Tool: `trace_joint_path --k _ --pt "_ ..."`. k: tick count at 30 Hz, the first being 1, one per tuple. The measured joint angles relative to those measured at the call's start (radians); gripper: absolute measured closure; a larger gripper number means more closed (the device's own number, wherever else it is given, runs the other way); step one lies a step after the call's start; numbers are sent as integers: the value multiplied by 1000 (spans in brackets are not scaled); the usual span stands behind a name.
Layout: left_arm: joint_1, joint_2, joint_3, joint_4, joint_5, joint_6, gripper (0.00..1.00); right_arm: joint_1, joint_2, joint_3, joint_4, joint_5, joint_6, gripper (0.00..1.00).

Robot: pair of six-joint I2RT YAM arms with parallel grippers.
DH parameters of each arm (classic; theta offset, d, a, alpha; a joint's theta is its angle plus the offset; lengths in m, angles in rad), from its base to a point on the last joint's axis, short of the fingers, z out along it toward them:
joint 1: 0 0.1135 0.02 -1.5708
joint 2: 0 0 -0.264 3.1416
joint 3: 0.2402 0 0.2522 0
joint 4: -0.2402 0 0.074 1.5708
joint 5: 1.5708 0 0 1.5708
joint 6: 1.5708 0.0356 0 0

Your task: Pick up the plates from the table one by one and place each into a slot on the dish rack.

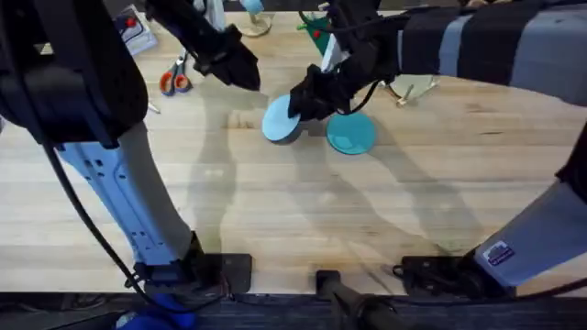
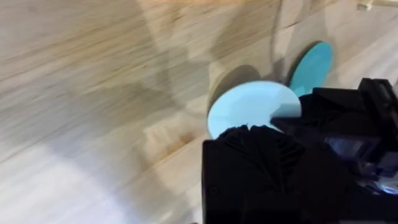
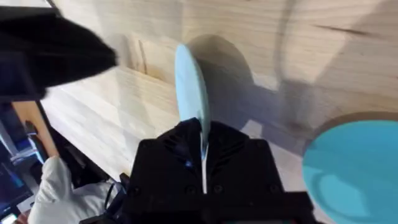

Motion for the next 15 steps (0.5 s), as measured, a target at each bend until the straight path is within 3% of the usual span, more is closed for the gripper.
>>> trace_joint_path --k 5,7,9,13,15 --pt "0 0 131 -81 -155 -46 954 -17 -2 0 -1 -4 -5 970" --pt "0 0 177 -106 -219 -68 889 -25 -13 0 -3 -3 -15 970" --pt "0 0 223 -127 -279 -89 724 -36 -34 0 -9 5 -24 970" --pt "0 0 307 -167 -350 -120 104 -65 -87 0 -8 13 -31 970" --pt "0 0 342 -177 -368 -132 13 -79 -116 0 -8 16 -37 970"
